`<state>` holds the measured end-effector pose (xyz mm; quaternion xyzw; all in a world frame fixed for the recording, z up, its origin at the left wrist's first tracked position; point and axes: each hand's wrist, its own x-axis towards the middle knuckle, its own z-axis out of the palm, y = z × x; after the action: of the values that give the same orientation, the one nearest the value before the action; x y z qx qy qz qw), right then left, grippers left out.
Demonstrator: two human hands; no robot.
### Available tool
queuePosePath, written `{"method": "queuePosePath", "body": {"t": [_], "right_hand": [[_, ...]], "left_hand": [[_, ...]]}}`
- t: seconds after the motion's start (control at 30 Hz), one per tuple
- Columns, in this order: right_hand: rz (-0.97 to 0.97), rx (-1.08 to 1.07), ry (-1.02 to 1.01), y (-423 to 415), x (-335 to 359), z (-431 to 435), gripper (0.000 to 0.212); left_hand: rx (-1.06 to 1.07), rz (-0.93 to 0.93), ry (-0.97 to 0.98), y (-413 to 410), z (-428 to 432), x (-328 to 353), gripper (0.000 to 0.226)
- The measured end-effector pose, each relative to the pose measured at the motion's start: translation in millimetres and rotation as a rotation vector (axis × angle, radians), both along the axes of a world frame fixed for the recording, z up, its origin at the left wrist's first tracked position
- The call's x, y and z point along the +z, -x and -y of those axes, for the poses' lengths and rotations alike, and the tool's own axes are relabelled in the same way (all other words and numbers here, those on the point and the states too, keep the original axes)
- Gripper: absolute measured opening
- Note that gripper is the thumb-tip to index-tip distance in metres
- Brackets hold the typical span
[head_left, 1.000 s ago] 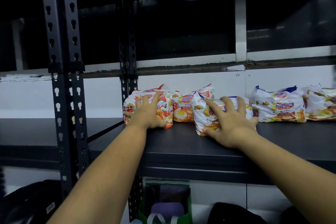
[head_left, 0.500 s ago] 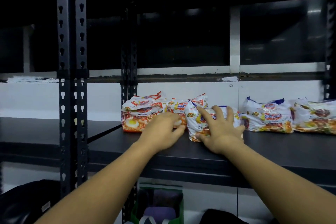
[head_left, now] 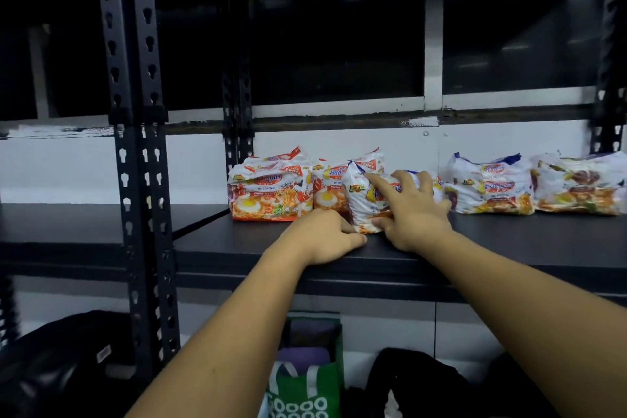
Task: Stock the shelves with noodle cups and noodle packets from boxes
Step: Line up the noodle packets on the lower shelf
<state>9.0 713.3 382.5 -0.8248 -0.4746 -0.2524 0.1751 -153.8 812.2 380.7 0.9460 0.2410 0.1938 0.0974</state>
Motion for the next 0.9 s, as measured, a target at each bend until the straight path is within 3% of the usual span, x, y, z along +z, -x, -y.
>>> {"method": "queuePosePath", "body": {"t": [0.53,0.73,0.9], "right_hand": [[-0.014,-0.019,0.017,-53,0,137,0.078],[-0.043,-0.062,0.011,-79,1,172,0.078],[-0.058,-0.134,0.064,-113,4,195,0.079]], "left_hand": [[-0.044,-0.003,-0.096,-5,22,6,0.030],[-0.230,-0.123,-0.110,-76,84,4,0.041],[-0.200,-0.203,-0.096,-152,128,5,0.053]]}}
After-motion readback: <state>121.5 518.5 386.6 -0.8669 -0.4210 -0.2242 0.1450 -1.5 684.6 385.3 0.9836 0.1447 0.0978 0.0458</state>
